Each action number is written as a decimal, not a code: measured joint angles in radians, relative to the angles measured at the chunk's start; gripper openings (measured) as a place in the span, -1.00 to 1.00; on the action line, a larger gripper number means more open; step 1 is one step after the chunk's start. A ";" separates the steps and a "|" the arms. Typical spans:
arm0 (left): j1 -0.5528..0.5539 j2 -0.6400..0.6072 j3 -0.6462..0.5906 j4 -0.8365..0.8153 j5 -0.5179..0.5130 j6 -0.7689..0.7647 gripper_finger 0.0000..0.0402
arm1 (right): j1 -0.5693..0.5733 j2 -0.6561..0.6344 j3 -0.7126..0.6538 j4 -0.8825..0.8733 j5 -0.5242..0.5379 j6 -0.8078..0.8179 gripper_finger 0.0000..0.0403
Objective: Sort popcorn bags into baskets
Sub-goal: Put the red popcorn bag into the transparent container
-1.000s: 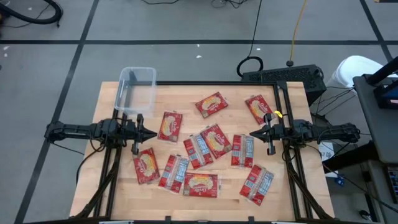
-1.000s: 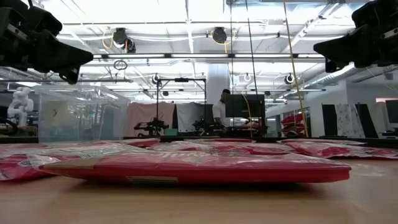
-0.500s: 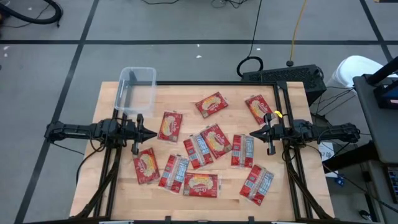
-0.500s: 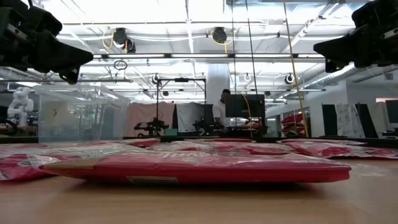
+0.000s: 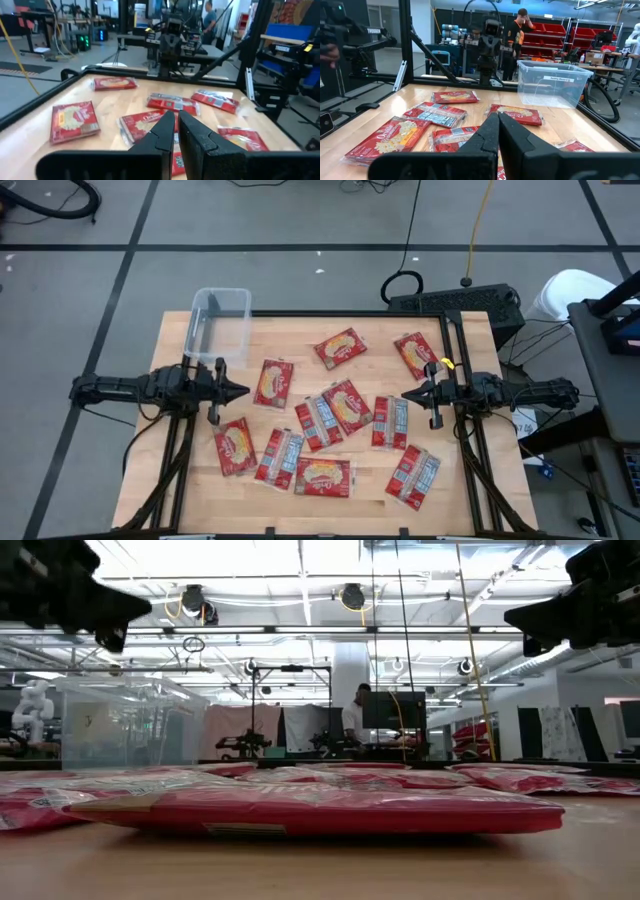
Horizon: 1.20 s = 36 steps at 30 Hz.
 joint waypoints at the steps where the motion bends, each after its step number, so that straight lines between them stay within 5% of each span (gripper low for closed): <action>1: -0.002 0.027 0.043 -0.024 0.000 0.000 -0.85 | 0.000 0.000 0.000 0.000 0.000 0.000 -1.00; 15: -0.004 0.462 0.722 -0.412 -0.001 -0.086 -0.85 | 0.000 0.000 0.000 0.000 0.000 0.000 -1.00; 29: -0.013 0.793 1.153 -0.678 -0.054 -0.258 -0.85 | 0.000 0.000 0.000 0.000 0.000 0.000 -1.00; 36: -0.017 0.899 1.216 -0.899 -0.044 -0.669 -0.85 | 0.000 0.000 0.000 0.000 0.000 0.000 -1.00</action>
